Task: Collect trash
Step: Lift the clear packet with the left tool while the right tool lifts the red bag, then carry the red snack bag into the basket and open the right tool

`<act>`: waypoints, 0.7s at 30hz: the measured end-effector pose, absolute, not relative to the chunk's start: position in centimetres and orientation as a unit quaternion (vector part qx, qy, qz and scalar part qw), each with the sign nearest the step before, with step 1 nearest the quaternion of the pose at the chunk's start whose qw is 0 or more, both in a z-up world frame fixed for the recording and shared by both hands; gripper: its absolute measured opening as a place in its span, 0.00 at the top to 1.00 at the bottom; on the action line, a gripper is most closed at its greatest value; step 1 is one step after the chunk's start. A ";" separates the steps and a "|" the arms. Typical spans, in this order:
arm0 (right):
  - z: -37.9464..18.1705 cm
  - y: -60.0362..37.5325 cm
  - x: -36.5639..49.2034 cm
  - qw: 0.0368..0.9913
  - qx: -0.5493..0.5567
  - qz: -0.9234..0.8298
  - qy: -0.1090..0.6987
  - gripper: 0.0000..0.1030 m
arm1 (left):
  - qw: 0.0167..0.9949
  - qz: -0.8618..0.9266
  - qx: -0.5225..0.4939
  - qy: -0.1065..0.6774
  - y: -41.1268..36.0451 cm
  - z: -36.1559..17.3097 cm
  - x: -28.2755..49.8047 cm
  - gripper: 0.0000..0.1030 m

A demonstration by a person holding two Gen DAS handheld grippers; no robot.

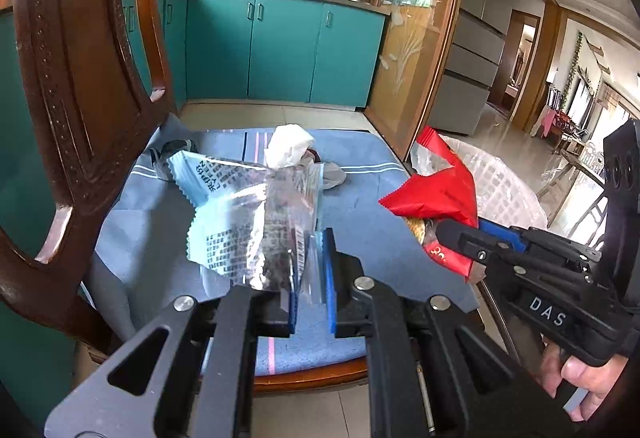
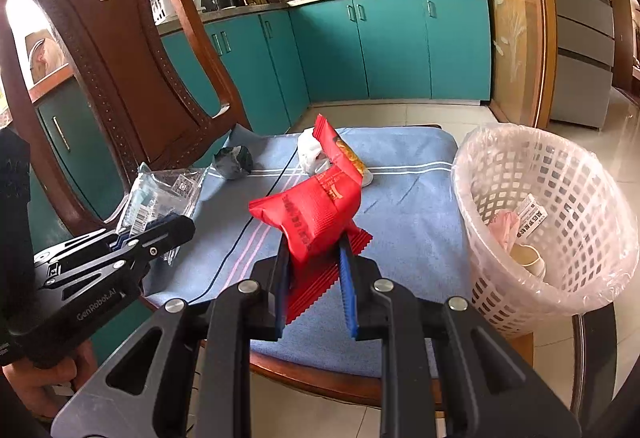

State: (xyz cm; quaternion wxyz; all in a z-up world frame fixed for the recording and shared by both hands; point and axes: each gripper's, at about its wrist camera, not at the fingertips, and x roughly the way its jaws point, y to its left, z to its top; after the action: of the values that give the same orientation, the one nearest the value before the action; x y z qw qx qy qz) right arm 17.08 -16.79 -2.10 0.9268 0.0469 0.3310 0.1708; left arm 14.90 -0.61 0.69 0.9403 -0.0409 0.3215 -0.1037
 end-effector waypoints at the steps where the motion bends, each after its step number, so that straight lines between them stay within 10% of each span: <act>1: -2.1 -16.8 17.1 0.926 0.046 0.172 0.332 0.78 | 0.940 -0.103 -0.041 0.322 -0.7 0.8 14.9 0.89; 21: 0.4 -21.8 17.4 0.953 0.087 0.101 0.273 0.78 | 0.939 -0.097 -0.046 0.328 -0.3 0.7 14.4 0.89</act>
State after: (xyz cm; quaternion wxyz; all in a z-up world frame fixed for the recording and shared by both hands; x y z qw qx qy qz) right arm 17.43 -21.84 0.40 0.9527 0.0866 0.2734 0.1005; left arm 14.44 -0.29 0.73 0.9387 -0.0462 0.3276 -0.0972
